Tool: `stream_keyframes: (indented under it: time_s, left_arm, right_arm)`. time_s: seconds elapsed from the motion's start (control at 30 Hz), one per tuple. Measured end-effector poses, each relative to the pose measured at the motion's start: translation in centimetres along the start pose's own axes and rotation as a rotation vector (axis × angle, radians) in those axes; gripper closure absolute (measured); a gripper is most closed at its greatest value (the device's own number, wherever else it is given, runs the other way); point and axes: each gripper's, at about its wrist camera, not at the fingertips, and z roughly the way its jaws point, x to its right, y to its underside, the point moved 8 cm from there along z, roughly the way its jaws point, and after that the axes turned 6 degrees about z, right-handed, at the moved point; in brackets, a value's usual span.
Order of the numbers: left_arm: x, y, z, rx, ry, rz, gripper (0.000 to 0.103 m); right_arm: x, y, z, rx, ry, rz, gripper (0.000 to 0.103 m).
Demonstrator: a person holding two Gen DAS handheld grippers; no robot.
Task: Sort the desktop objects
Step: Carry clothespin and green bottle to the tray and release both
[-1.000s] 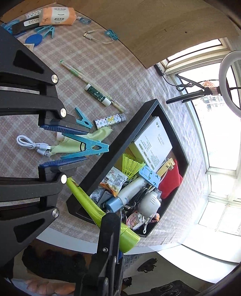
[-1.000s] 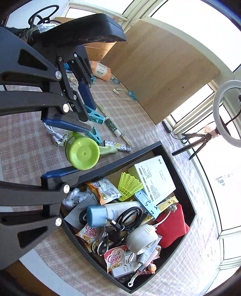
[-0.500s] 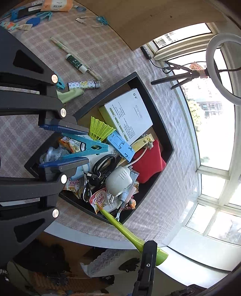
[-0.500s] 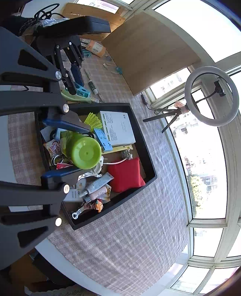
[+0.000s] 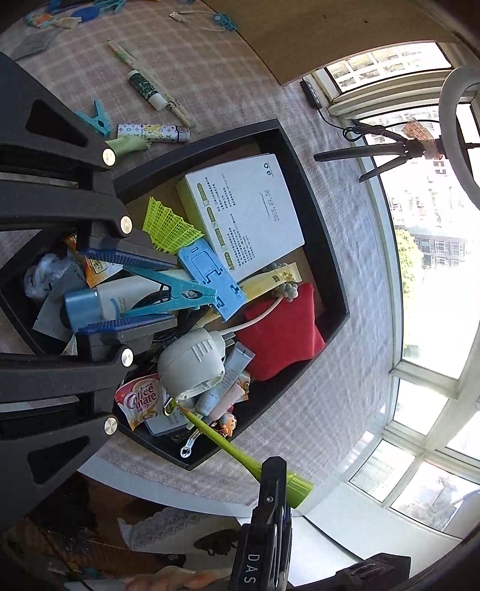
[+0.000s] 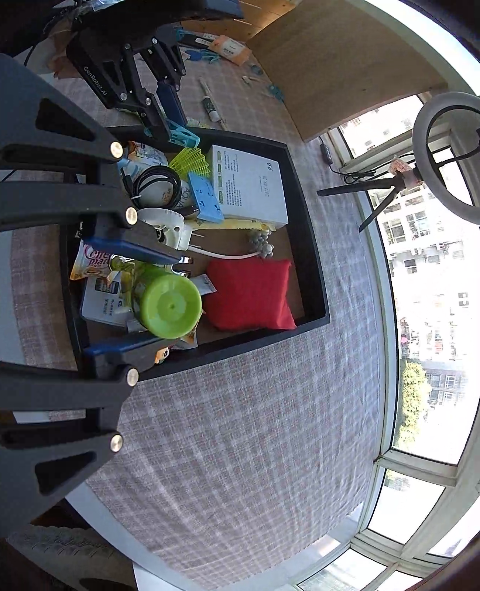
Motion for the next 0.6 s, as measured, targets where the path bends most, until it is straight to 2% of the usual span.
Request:
stream_keyframes:
  time_s: [0.17,0.23,0.27,0.3,0.4,0.47,0.6]
  left_arm:
    - [0.6,-0.9,1.4,-0.020,-0.014,0.011,0.079]
    - [0.6,-1.2,1.6,-0.027,-0.018,0.006,0.073]
    - [0.5,-1.3,1.5,-0.020,-0.020,-0.001,0.065]
    - [0.3,-1.5,1.2,-0.013,-0.027,-0.004,0.064]
    - [-0.4,-1.8,0.7,-0.004,-0.043,-0.007,0.064]
    - [-0.9,-1.8,0.4,0.002,-0.055,-0.009,0.064]
    - [-2.3,-1.4,-0.8,0.010,-0.073,-0.013,0.064]
  right_arm:
    - [-1.0,-1.8,1.5,-0.006,-0.005,-0.033,0.067]
    - [-1.7,-2.4,2.4,-0.026,-0.014,-0.044,0.066]
    - [-1.9,-2.7,2.6,-0.027,-0.013,-0.037,0.065]
    - [-2.0,-3.0,2.6,-0.019,-0.019,-0.030,0.062]
    - [-2.4,-3.6,2.3,0.004,-0.024,-0.035,0.050]
    - [-2.6,-3.6,2.2,0.013,-0.013,-0.047,0.050]
    - [-2.6,-3.3,2.0,0.010,-0.043,-0.030,0.050]
